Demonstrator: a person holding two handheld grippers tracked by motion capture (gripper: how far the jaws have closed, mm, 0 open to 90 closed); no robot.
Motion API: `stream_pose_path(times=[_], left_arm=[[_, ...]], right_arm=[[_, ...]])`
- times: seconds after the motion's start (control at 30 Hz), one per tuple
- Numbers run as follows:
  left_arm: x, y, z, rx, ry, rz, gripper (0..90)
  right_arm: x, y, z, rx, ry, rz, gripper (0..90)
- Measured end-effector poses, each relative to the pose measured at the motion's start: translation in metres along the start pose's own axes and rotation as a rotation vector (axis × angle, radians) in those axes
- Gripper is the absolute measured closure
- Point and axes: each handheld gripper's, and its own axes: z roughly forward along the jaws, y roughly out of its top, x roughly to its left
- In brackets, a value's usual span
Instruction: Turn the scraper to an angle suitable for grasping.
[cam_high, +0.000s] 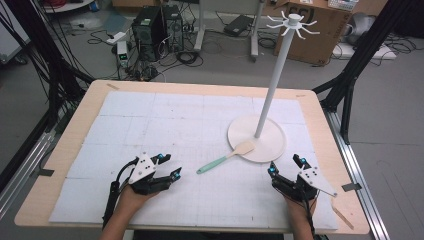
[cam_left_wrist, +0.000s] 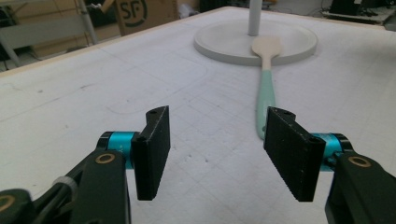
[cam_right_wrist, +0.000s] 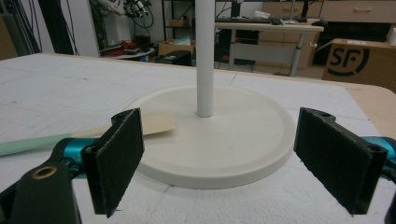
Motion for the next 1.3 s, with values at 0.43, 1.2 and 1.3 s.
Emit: stream_pose_path(times=[0.43,1.2,1.3], left_arm=[[-0.003,0.007,0.019,0.052,-0.014,-0.008,42.9],[-0.022,0.019,0.064,0.154,-0.1,-0.003,47.3],[-0.022,0.021,0.07,0.171,-0.119,-0.012,48.0]], right_arm=[[0.0,0.0,0.001,0.003,-0.003,-0.002,15.6],[0.0,0.0,0.001,0.009,-0.005,-0.003,15.6],[0.0,0.0,0.001,0.009,-0.005,-0.003,15.6]])
